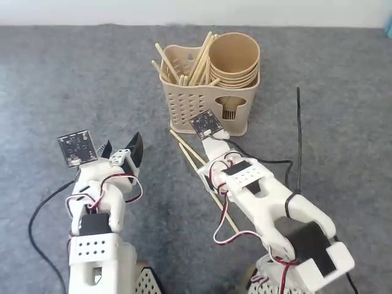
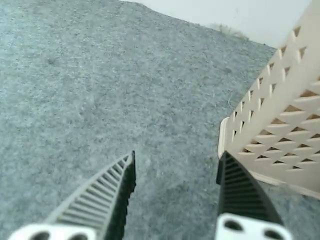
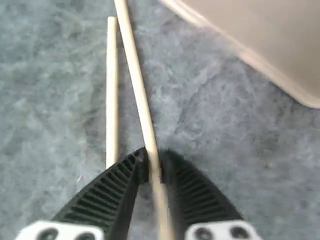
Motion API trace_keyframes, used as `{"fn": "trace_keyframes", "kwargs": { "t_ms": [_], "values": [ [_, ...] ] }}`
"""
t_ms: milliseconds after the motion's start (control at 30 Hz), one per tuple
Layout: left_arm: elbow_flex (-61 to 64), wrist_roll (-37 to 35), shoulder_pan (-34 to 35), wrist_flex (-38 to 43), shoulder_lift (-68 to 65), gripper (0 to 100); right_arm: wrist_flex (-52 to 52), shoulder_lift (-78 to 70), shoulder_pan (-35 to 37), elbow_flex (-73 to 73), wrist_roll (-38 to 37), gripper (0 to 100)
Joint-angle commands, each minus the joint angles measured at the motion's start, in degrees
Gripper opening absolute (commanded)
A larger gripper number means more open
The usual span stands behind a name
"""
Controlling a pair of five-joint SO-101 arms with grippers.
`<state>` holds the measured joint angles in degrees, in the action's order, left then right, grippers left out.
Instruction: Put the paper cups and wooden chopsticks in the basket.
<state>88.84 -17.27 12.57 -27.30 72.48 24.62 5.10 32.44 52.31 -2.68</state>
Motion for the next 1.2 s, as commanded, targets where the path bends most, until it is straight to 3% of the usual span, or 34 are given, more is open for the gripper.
{"fn": "trace_keyframes", "kwargs": {
  "t_ms": [0,200,400,567,767,1167],
  "values": [
    [-3.30,-0.18,0.62,1.76,-0.26,25,1.01,1.01,-0.04,-2.81,-1.05,0.7],
    [-3.30,-0.09,0.62,1.76,-0.26,25,10.51,11.03,3.74,-2.81,-0.97,0.8],
    [-3.30,-0.09,0.62,1.76,-0.26,25,19.47,32.48,9.10,-2.81,-0.97,0.8],
    [-3.30,-0.09,0.62,1.76,-0.26,25,20.88,49.63,10.33,-3.08,-0.70,0.8],
    [-3.30,-0.09,0.44,1.76,-0.26,25,8.31,58.42,7.16,-3.16,-0.62,0.8],
    [-3.12,-0.09,0.53,1.76,-0.35,25,-28.35,52.44,5.58,-3.16,-0.62,0.9]
  ]
}}
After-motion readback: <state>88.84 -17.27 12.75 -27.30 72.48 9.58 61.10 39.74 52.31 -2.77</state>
